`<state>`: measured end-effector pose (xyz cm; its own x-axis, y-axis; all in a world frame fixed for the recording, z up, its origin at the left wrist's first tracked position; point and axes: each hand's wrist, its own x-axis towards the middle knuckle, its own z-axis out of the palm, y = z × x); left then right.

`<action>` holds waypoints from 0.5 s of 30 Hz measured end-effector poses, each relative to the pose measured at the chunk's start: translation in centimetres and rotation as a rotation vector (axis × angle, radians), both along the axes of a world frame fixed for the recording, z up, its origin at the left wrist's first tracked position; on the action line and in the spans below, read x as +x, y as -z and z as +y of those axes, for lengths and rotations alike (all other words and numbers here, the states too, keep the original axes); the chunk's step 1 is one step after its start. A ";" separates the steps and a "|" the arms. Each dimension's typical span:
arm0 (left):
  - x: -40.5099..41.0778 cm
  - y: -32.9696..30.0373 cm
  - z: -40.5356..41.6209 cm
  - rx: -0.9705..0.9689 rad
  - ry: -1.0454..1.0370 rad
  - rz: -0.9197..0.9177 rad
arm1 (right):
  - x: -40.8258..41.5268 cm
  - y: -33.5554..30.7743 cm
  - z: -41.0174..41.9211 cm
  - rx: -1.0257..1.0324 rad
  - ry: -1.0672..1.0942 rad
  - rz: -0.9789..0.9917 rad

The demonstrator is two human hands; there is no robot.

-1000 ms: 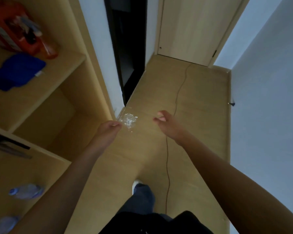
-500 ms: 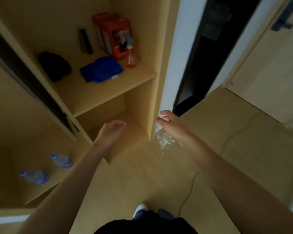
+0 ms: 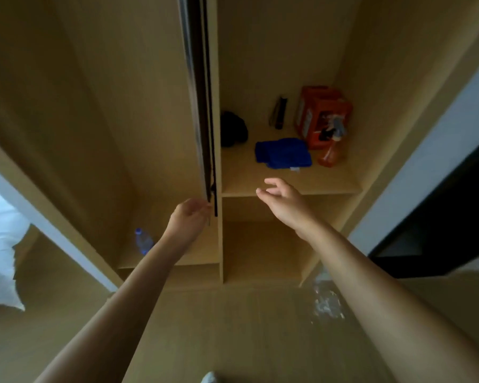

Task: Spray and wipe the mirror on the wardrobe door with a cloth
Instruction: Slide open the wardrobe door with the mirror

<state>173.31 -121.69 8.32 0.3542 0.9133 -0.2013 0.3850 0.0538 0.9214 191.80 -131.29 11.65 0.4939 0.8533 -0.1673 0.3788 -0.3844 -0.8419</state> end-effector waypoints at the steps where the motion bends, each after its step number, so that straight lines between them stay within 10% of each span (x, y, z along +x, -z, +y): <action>1: -0.4 -0.5 0.2 0.018 -0.015 -0.012 | -0.3 -0.7 0.7 0.017 -0.021 -0.012; 15: -1.8 -7.5 7.4 0.298 -0.092 -0.120 | -4.8 -11.6 11.5 0.251 -0.180 -0.198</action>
